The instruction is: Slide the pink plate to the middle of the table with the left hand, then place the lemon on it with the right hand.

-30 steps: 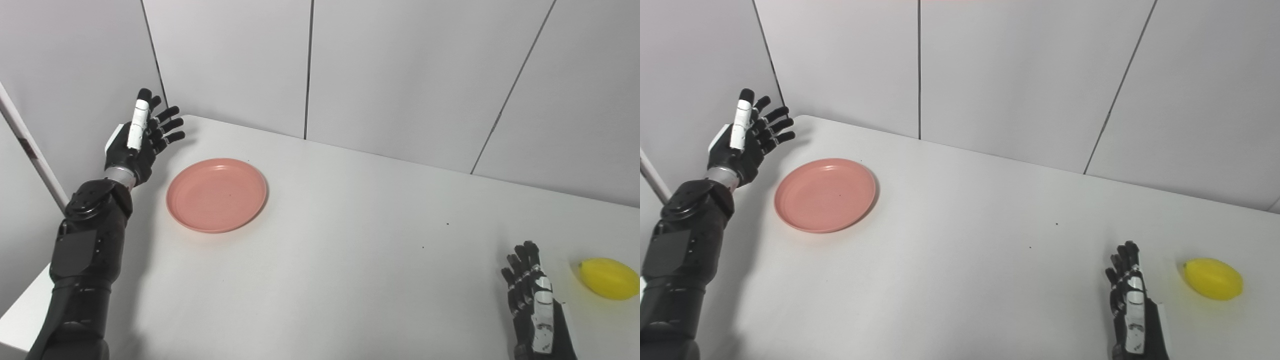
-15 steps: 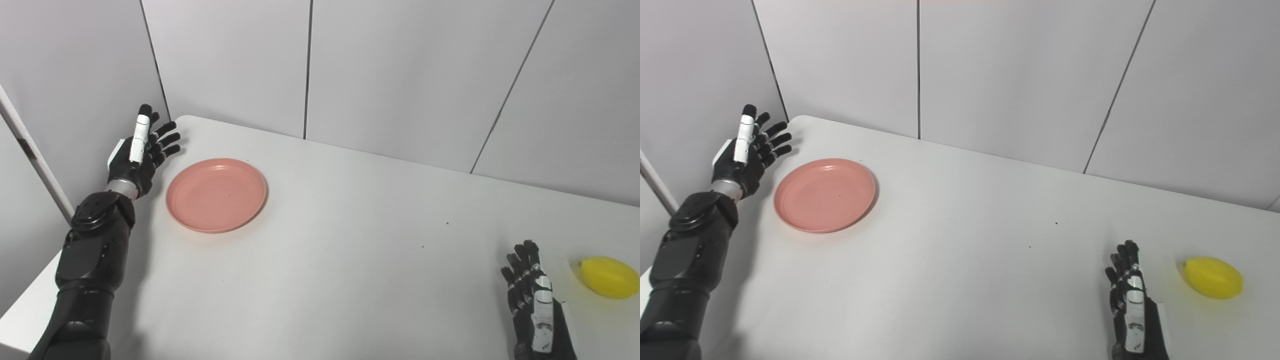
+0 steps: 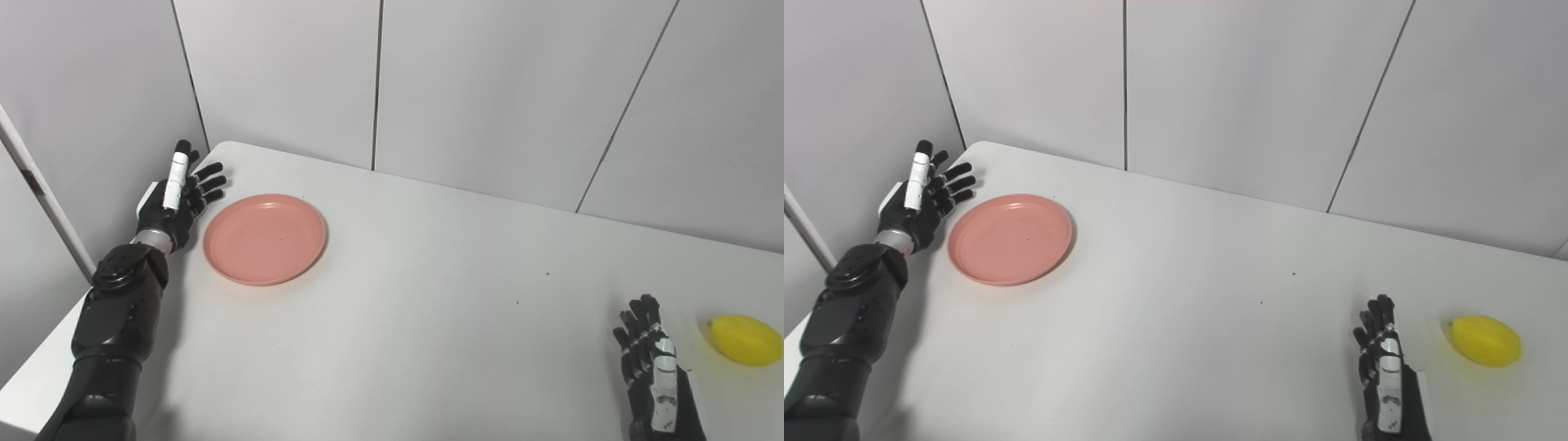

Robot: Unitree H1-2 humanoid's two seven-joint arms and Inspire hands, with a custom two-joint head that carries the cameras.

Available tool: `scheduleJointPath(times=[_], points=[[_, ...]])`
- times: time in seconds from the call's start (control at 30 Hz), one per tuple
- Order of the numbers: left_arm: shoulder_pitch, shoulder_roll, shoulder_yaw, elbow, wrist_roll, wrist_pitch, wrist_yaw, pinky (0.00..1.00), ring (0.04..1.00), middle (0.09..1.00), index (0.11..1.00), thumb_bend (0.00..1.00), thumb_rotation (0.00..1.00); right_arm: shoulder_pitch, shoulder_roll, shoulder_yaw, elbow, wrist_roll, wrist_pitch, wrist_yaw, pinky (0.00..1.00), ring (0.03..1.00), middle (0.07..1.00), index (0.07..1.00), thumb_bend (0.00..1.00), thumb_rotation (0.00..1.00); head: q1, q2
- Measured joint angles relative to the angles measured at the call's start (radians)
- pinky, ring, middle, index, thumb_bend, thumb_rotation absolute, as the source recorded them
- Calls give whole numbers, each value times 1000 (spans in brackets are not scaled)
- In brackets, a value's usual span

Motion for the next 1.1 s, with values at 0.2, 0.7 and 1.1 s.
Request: scheduleJointPath(times=[0.2, 0.7, 1.1], points=[[0, 0, -1, 12, -1, -25, -3, 810, 820, 832, 933, 993, 861, 0, 0, 0, 0, 0, 0, 0, 1000, 1000, 1000, 1000, 719, 1000, 0, 5], [7, -4, 0, -3, -33, -24, -35, 846, 858, 877, 949, 945, 862, 1, -1, 1, -1, -1, 0, 1, 1000, 1000, 1000, 1000, 738, 1000, -3, 11], [29, -27, -26, -20, -23, -22, -40, 788, 836, 868, 978, 908, 880, 4, -1, 2, -6, -4, 1, -1, 1000, 1000, 1000, 1000, 736, 1000, -9, 20]])
